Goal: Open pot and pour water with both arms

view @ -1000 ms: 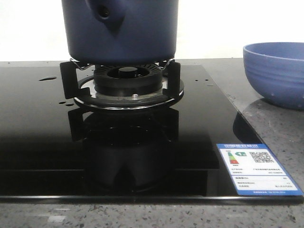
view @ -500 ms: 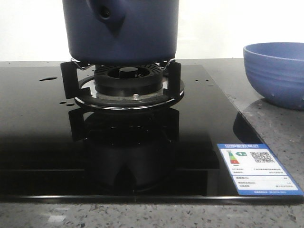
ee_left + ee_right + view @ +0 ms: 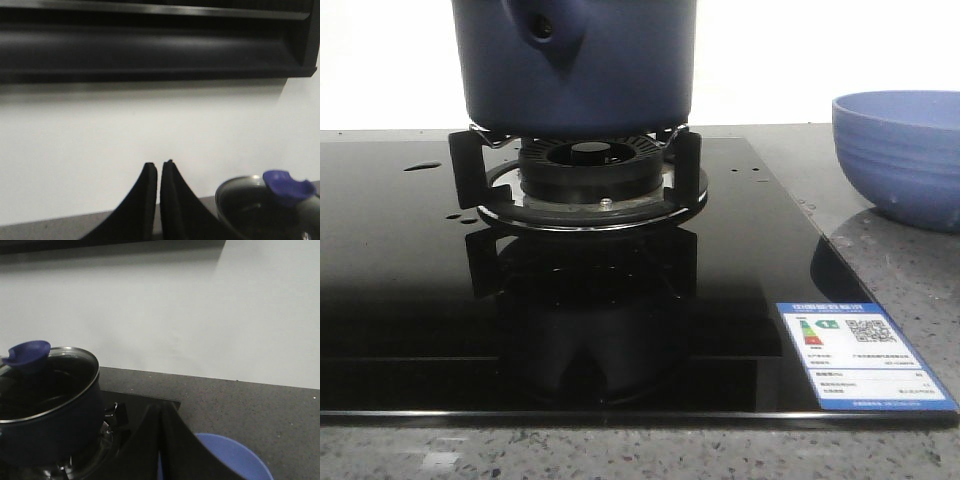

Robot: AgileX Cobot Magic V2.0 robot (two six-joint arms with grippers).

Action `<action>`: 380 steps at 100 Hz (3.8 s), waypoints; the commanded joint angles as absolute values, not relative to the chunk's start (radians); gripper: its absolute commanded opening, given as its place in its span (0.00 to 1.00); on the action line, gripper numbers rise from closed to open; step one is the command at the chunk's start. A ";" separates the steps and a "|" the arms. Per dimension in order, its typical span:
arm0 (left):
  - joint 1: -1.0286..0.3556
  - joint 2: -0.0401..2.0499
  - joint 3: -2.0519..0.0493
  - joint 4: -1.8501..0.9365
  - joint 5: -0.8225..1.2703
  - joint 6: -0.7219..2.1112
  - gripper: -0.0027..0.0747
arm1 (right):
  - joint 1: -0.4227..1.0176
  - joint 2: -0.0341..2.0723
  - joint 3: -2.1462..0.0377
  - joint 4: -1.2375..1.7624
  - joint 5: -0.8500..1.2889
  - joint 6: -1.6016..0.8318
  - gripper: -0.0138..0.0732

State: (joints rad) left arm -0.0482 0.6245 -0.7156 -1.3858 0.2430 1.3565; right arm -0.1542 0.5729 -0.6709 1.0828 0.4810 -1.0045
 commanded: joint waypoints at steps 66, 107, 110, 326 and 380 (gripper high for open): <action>-0.045 0.117 -0.268 -1.554 0.229 1.358 0.01 | -0.151 0.214 -0.254 1.193 0.377 -1.040 0.10; -0.045 0.117 -0.268 -1.556 0.229 1.358 0.01 | -0.151 0.214 -0.254 1.193 0.377 -1.040 0.09; -0.045 0.117 -0.268 -1.556 0.229 1.358 0.01 | -0.151 0.214 -0.254 1.193 0.377 -1.040 0.09; -0.042 -0.030 0.035 -0.087 0.055 -0.067 0.01 | -0.151 0.216 -0.258 1.133 0.273 -0.962 0.09; -0.042 -0.030 0.035 -0.087 0.055 -0.067 0.01 | 0.003 0.202 -0.111 -0.025 -0.088 0.035 0.09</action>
